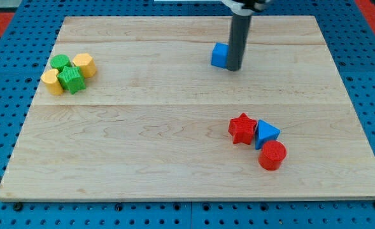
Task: Push the blue cube up a bit
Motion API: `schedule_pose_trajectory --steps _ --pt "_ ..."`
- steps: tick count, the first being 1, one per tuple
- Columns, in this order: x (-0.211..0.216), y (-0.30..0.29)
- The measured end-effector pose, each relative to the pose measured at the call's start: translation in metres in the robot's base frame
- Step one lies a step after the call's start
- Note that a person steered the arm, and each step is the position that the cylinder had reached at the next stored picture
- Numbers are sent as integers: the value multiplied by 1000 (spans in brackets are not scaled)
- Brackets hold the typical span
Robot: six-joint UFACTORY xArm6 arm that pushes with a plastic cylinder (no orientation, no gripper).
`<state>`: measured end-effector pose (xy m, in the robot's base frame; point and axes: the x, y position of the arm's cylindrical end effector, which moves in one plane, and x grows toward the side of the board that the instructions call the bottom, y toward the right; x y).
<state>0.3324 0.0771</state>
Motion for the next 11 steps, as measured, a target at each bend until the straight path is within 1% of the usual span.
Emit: schedule_pose_trajectory --steps 1,2,3,4,6,7,9,10,11 --pt "-42 0" --pt "-42 7" --pt "-10 34" --pt "-10 25" --pt "-16 -12" --pt "-26 -19" --pt "-27 -19" --pt "-41 -31" --pt "-55 -64"
